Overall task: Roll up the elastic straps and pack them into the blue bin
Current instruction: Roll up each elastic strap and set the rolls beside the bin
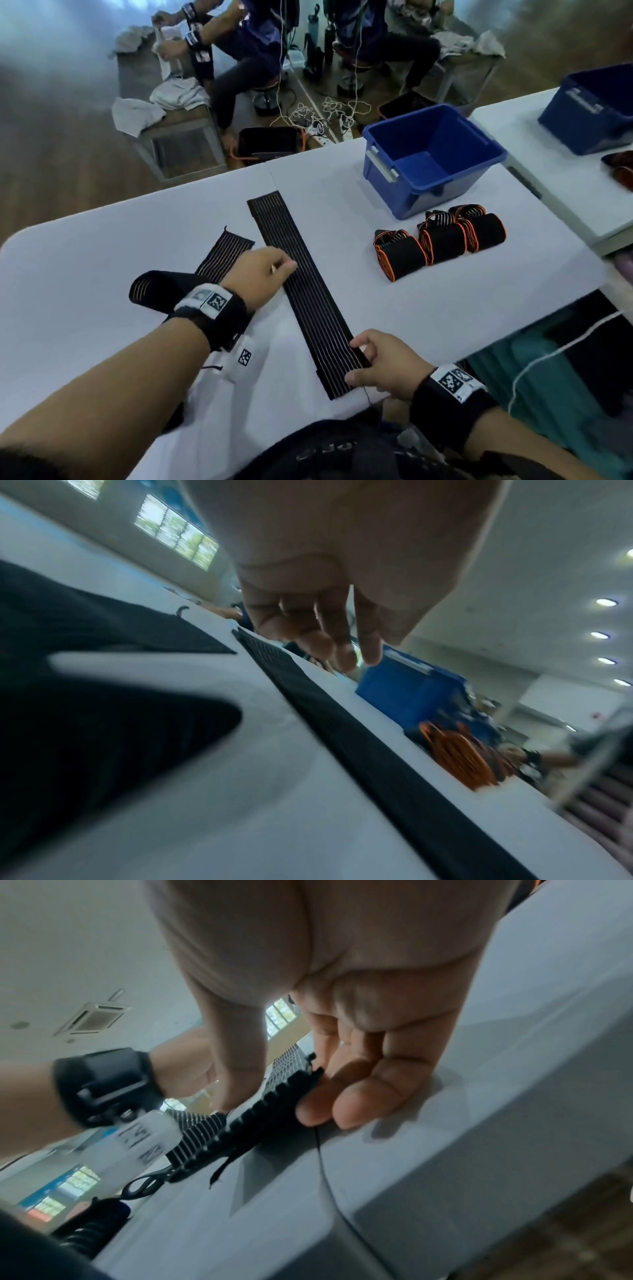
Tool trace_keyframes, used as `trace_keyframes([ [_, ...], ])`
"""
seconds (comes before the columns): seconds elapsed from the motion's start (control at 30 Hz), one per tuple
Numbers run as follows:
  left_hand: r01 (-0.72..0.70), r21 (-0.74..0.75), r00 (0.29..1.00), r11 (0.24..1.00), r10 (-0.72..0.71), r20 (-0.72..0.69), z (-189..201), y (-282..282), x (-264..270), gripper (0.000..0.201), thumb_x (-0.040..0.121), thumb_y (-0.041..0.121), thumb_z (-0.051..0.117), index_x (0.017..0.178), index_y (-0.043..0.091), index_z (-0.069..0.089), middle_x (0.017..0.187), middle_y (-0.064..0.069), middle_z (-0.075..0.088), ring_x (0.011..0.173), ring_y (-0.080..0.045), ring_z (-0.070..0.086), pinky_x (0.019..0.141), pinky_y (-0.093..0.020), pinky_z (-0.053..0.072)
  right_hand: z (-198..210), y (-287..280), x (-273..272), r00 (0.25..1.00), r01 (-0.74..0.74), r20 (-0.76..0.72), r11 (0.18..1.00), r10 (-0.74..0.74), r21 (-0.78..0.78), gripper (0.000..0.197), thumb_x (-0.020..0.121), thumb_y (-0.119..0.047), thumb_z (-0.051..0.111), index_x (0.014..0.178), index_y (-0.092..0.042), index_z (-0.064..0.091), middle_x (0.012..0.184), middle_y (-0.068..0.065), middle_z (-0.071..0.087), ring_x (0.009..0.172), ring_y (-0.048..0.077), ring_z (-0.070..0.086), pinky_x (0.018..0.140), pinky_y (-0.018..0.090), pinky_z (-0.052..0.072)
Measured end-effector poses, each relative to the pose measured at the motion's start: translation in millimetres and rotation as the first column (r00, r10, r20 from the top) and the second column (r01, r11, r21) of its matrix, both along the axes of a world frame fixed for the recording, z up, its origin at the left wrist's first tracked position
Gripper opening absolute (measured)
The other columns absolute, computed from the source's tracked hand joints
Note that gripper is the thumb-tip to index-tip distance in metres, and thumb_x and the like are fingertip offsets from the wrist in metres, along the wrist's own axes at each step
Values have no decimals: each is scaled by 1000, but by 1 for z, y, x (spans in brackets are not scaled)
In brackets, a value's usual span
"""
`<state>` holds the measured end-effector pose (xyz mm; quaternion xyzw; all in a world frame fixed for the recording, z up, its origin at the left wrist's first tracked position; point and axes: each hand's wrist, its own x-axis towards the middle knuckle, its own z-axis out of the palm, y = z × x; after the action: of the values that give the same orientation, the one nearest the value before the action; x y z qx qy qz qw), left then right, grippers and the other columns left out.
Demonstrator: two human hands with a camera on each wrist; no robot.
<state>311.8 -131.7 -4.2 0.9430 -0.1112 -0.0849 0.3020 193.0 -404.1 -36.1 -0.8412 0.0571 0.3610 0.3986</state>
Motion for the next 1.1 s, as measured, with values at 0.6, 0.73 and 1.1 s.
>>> trace_keyframes([
  [0.6, -97, -17, 986, 995, 93, -142, -46, -49, -175, 35, 81, 46, 77, 106, 22, 74, 97, 4, 62, 93, -15, 57, 81, -28, 48, 8, -14, 30, 891, -441, 104, 897, 442, -35, 14, 93, -24, 63, 107, -27, 60, 78, -5, 59, 63, 12, 60, 55, 20, 50],
  [0.73, -248, 17, 953, 969, 247, -178, -40, -61, -169, 28, 94, 37, 65, 81, 14, 73, 84, -2, 61, 80, -18, 57, 71, -31, 42, 11, -8, 29, 942, -335, 45, 941, 333, 56, 21, 99, -17, 54, 89, 1, 56, 73, 10, 51, 49, 11, 46, 41, 18, 38],
  [1.1, -457, 13, 851, 889, 442, -284, -34, -72, -162, 21, 95, 33, 62, 87, 15, 68, 78, -2, 70, 77, -18, 64, 76, -36, 53, 12, -10, 35, 970, -213, 117, 977, 212, -4, 19, 86, -23, 72, 85, -10, 58, 75, 11, 67, 55, 22, 65, 52, 33, 54],
])
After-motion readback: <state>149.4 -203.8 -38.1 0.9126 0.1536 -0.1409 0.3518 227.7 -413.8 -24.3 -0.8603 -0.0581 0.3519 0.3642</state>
